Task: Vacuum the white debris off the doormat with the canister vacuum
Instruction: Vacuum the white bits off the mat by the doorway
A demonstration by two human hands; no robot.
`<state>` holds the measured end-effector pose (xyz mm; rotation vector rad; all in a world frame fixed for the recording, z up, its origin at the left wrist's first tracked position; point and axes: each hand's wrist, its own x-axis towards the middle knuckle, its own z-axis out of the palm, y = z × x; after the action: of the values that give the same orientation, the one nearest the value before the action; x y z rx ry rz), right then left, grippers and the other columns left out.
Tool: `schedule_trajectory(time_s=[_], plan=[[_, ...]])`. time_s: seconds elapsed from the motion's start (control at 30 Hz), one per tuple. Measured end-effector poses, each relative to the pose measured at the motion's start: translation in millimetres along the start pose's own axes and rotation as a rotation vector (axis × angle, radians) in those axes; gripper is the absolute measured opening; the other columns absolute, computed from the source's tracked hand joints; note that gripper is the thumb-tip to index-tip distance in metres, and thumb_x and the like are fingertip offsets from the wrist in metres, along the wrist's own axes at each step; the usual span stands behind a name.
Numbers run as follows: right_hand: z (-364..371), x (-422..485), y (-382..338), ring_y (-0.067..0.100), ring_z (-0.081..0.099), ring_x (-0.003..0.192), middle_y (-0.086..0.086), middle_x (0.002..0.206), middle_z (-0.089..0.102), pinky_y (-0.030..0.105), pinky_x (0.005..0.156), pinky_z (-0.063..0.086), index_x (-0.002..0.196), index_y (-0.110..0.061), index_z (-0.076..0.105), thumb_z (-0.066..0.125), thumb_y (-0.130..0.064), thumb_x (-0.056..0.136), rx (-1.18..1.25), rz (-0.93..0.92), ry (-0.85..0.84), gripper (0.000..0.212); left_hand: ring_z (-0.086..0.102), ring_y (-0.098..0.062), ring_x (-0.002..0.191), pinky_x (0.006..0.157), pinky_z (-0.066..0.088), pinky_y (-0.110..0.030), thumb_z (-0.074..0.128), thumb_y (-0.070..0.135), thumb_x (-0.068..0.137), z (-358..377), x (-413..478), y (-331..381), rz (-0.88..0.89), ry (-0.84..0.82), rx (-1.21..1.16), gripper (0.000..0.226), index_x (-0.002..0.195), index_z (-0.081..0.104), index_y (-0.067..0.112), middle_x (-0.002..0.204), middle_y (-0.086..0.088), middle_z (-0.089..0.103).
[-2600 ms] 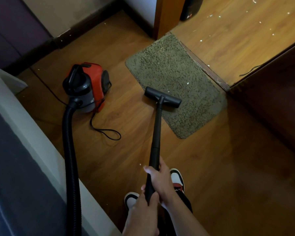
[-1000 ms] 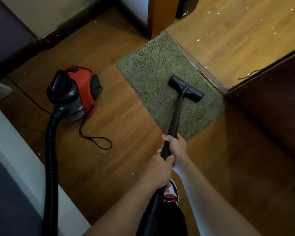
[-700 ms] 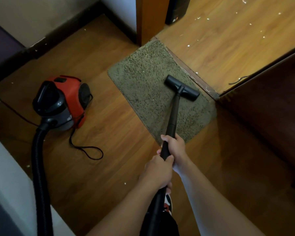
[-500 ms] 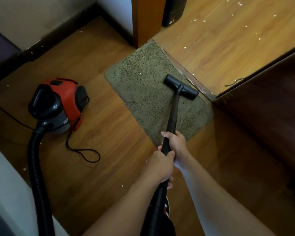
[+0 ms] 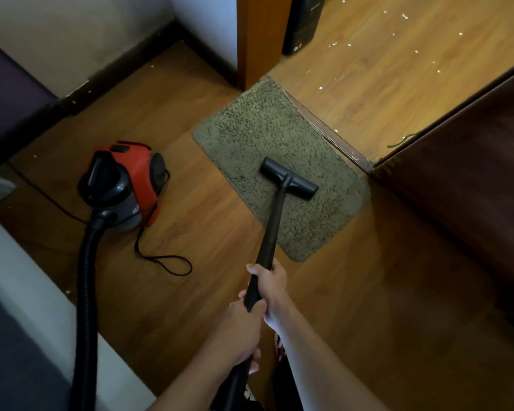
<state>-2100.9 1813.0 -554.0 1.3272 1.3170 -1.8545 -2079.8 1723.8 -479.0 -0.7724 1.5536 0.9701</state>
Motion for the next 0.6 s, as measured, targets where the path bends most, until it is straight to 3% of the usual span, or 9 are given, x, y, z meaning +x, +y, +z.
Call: schedule_trajectory(time_s=[0.17,0.3,0.43,0.6], plan=[[9.0,-5.7,-0.8,0.026,0.058,0.041,0.012,0.089,0.055,0.030,0.047,0.051,0.133,-0.015,0.052,0.062,-0.010,0.099,-0.018,-0.009,-0.028,0.036,0.054,-0.019,0.048,0.050,0.050,-0.029,0.046,0.044,0.101,-7.6,-3.2,-2.1,0.005,0.005,-0.025,0.036,0.124,0.051,0.018,0.066,-0.007,0.058],[11.0,3.4,-28.0,0.026,0.058,0.044,0.014,0.111,0.058,0.034,0.051,0.054,0.134,-0.019,0.048,0.062,-0.011,0.099,-0.101,-0.022,-0.074,0.039,0.054,-0.017,0.046,0.047,0.049,-0.026,0.043,0.047,0.101,-4.7,1.5,18.1,0.013,0.051,-0.055,0.043,0.133,0.048,0.020,0.068,-0.007,0.058],[27.1,25.1,-66.4,0.029,0.061,0.049,0.011,0.110,0.058,0.038,0.059,0.057,0.128,-0.023,0.046,0.062,-0.013,0.097,-0.190,-0.032,-0.153,0.036,0.054,-0.019,0.045,0.047,0.048,-0.027,0.043,0.044,0.102,-12.1,10.7,53.3,0.039,0.120,-0.169,0.027,0.123,0.047,0.028,0.066,-0.009,0.058],[53.2,61.7,-108.6,0.029,0.061,0.046,0.010,0.106,0.055,0.035,0.051,0.054,0.138,-0.013,0.046,0.064,-0.012,0.096,-0.215,-0.014,-0.169,0.046,0.055,-0.021,0.047,0.048,0.050,-0.029,0.046,0.045,0.101,-35.5,25.9,100.9,0.034,0.156,-0.227,0.032,0.122,0.053,0.023,0.067,-0.009,0.059]])
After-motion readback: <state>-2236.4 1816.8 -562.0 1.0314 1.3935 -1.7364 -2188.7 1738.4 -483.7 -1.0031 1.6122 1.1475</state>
